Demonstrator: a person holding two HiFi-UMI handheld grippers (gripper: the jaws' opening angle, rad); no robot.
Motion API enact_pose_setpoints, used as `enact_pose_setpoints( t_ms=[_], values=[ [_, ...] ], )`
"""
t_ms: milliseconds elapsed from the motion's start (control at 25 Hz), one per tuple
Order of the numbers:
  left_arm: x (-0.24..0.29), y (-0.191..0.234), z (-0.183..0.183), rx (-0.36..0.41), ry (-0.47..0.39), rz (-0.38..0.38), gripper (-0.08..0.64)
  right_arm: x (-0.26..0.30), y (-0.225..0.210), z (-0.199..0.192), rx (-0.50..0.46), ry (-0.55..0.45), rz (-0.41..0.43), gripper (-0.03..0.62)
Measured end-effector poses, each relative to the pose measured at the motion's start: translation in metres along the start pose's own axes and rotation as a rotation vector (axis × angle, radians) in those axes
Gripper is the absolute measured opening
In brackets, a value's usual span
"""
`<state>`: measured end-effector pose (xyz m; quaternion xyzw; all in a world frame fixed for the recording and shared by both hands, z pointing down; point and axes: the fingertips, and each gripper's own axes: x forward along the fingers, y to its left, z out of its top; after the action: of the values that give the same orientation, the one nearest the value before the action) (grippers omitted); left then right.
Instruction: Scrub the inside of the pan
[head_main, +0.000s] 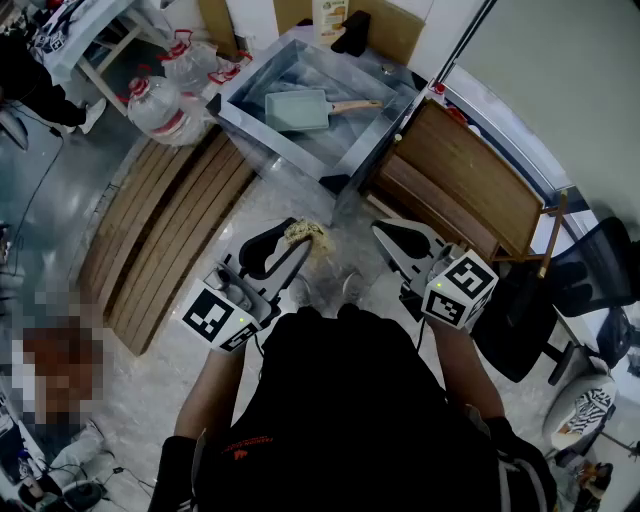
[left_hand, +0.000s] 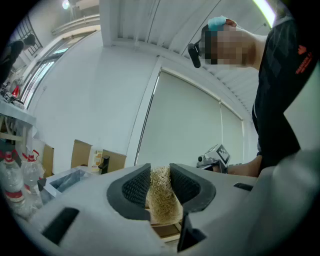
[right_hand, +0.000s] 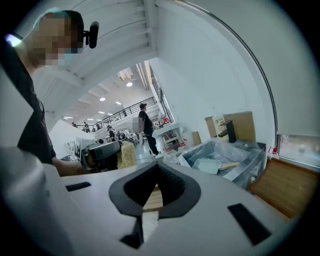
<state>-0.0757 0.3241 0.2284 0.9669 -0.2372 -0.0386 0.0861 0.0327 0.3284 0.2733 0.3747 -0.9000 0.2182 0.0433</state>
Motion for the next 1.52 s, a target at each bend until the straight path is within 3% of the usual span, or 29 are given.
enact_pose_setpoints(
  t_ms=[480, 1520],
  values=[
    [0.009, 0.003, -0.006, -0.007, 0.016, 0.011, 0.123, 0.005, -0.016, -0.005, 0.017, 0.024, -0.007, 0.005],
    [0.062, -0.016, -0.01, 0.03, 0.016, 0.118, 0.123, -0.028, -0.067, 0.011, 0.004, 0.018, 0.11, 0.005]
  ],
)
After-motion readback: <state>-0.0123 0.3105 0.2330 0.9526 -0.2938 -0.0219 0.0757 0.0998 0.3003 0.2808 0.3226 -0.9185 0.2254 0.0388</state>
